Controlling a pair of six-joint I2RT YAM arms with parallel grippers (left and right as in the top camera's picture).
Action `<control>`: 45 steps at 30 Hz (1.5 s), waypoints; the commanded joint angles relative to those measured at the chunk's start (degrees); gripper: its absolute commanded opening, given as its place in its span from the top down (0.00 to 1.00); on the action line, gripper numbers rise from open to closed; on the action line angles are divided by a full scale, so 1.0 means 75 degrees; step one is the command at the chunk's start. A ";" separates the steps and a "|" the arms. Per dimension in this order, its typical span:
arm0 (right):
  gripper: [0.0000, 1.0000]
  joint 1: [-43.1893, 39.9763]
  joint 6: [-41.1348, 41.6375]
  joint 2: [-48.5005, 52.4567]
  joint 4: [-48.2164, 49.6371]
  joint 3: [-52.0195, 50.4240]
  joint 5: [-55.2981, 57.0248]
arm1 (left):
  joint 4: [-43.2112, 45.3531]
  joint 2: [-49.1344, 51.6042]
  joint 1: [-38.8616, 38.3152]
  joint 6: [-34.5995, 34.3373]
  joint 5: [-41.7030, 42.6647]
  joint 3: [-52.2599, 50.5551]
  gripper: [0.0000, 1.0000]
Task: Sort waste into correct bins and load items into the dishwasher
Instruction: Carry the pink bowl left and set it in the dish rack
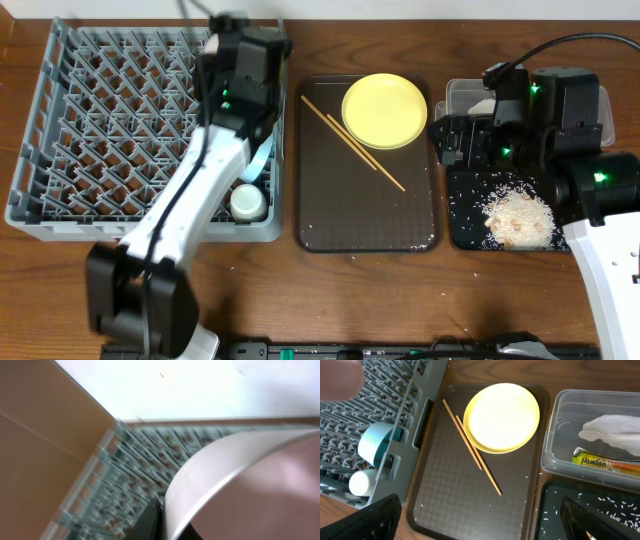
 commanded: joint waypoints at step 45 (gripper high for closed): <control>0.01 -0.0006 0.0079 0.0009 -0.0003 0.0047 0.0023 | 0.2570 0.3101 -0.1075 0.3276 -0.4217 0.0099 0.40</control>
